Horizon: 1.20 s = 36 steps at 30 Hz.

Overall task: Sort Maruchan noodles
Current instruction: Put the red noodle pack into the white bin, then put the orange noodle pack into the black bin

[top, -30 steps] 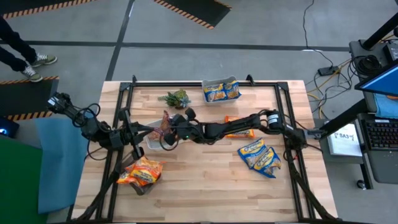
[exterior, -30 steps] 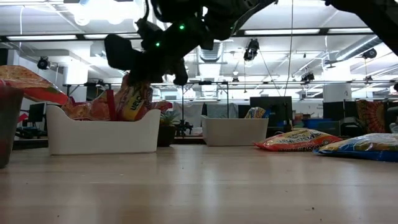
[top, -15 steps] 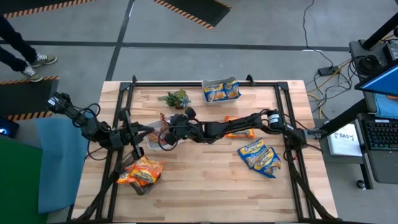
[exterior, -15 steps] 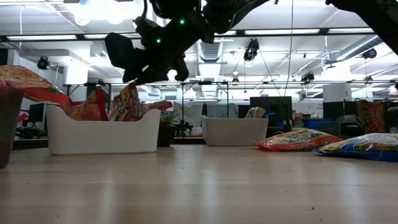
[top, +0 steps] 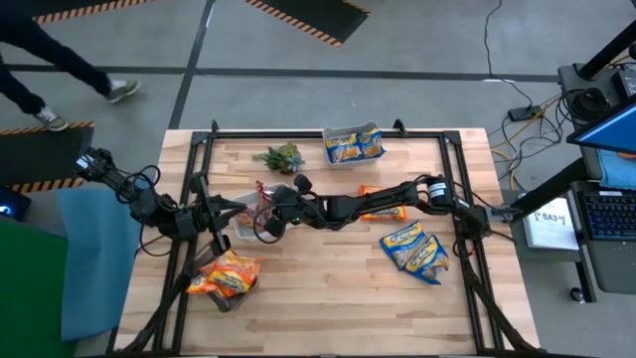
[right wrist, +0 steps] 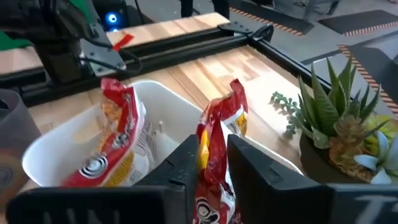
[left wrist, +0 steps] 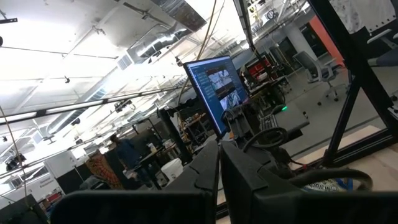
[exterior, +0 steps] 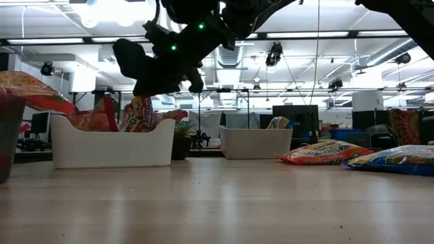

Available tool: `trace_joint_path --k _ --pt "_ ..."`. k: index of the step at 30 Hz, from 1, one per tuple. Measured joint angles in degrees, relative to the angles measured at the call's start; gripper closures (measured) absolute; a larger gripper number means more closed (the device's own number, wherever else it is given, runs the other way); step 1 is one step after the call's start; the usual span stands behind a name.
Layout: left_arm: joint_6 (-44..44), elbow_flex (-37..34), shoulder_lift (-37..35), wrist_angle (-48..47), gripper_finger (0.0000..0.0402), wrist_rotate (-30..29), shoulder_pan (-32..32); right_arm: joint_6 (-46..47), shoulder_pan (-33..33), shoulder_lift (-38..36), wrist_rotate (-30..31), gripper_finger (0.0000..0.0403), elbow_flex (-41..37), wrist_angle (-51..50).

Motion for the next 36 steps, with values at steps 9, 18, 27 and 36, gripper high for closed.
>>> trace_joint_path --k 9,18,27,36 --pt "0.0 0.0 0.0 0.0 0.0402 0.0 0.0 -0.3 0.1 -0.6 0.0 0.0363 -0.3 -3.7" --pt "-0.2 0.0 0.0 0.0 0.0402 0.0 0.0 2.7 1.2 -7.6 -1.2 0.0317 -0.3 -12.9" --pt "-0.5 0.0 0.0 0.0 0.0402 0.0 0.0 11.3 3.0 -15.1 -2.9 0.0222 -0.2 -37.3" --pt "-0.5 0.0 0.1 0.0 0.0402 0.0 0.0 21.3 3.7 -19.4 1.9 0.0158 -4.1 -55.0"
